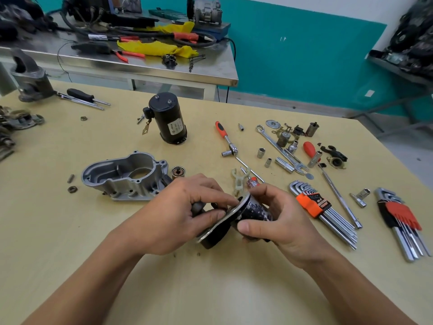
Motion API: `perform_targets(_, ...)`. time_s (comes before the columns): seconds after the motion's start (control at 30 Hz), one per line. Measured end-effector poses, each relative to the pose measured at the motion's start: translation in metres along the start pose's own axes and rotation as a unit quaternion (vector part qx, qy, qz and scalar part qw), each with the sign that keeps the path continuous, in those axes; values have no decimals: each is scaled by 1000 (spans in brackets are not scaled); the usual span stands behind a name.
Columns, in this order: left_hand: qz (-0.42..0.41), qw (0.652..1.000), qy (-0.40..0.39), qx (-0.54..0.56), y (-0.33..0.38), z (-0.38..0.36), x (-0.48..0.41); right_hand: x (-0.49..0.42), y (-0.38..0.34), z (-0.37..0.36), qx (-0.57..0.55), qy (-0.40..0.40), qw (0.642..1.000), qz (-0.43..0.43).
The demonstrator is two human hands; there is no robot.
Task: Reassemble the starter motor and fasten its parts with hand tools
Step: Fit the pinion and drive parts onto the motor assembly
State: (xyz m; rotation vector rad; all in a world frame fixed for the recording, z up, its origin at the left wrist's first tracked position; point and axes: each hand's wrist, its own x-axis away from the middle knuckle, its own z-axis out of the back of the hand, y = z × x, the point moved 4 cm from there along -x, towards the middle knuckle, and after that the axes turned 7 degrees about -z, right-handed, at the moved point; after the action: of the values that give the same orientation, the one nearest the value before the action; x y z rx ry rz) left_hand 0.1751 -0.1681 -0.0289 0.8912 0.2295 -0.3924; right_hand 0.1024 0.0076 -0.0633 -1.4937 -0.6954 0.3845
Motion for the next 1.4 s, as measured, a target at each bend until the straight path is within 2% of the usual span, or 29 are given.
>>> perform_targets(0.17,8,1000,4,-6,-3,-2,-1,1,-2,-6,-11,46,998,31)
perform_targets(0.33,7,1000,21,-5,-4,-3,0,1,2,-12,-64,34,997,18)
perform_targets(0.43,11,1000,21,2,-5,-4,0,-1,3,-8,-82,4,997,0)
perform_targets(0.63,22,998,7,65,-7,0,2,-5,-1,-2,-137,-128,982,-17)
perform_targets(0.8,31,996,13,78,-9,2,3,-5,-2,0,-109,-150,983,4)
perform_targets(0.97,44,995,14,92,-10,1,3,-7,0,4,-96,-125,987,7)
perform_targets(1.13,56,993,24,98,-11,-1,2,-9,-6,2,-92,-101,990,-26)
perform_targets(1.27,71,990,42,116,-15,-4,1,-13,-12,0,-38,-58,996,-64)
perform_targets(1.4,76,989,50,117,-15,-7,2,-15,-25,-2,41,-76,989,-120)
